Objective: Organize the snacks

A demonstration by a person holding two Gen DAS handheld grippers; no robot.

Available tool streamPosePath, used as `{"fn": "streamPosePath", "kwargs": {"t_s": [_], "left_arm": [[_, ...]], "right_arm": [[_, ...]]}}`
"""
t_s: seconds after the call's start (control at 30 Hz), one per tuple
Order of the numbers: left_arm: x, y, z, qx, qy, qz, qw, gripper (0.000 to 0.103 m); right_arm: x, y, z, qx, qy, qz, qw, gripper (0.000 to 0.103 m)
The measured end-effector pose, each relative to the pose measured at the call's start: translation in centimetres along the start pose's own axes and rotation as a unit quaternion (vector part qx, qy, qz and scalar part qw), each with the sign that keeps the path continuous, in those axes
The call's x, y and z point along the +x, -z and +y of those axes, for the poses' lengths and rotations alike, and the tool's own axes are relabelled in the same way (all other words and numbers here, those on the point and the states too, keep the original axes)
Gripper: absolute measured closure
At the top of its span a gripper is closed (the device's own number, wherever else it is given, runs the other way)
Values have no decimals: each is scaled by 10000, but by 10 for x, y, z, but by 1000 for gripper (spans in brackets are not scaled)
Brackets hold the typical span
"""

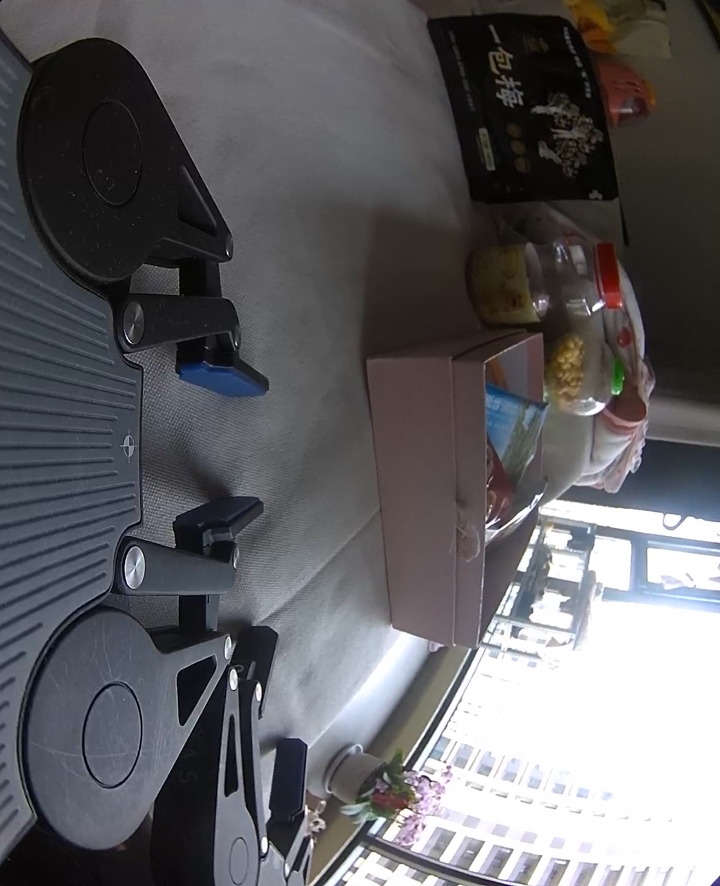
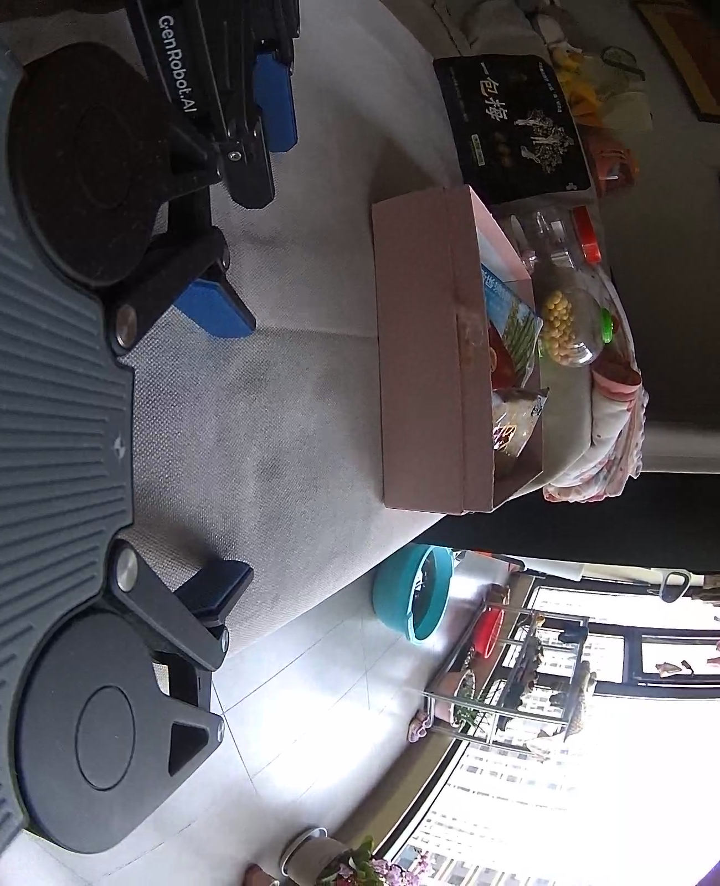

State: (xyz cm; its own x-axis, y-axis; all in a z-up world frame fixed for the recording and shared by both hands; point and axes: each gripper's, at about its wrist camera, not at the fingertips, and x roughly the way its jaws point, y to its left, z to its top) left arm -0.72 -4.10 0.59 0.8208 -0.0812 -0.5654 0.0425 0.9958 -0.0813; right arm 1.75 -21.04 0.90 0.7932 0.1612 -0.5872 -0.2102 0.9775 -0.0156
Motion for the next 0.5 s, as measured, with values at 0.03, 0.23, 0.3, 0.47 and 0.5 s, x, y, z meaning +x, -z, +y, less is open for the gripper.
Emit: {"fn": "streamPosePath", "kwargs": {"t_s": [0.03,0.23,0.3,0.47,0.5], "left_arm": [[0,0,-2,66,-44,13,10000,58],[2,0,-7,188,-140,46,9997,58],[2,0,-6,167,-129,46,9998,58],[2,0,-5,159,-122,45,9998,58],[2,0,-5,152,-119,44,9998,58]], "right_arm": [[1,-1,0,24,-2,16,10000,14],[2,-2,0,10,9,35,10000,14],[2,-1,0,7,2,25,10000,14],[1,1,-1,-5,-3,-3,10000,14],[1,1,-1,5,-12,-3,10000,14]]}}
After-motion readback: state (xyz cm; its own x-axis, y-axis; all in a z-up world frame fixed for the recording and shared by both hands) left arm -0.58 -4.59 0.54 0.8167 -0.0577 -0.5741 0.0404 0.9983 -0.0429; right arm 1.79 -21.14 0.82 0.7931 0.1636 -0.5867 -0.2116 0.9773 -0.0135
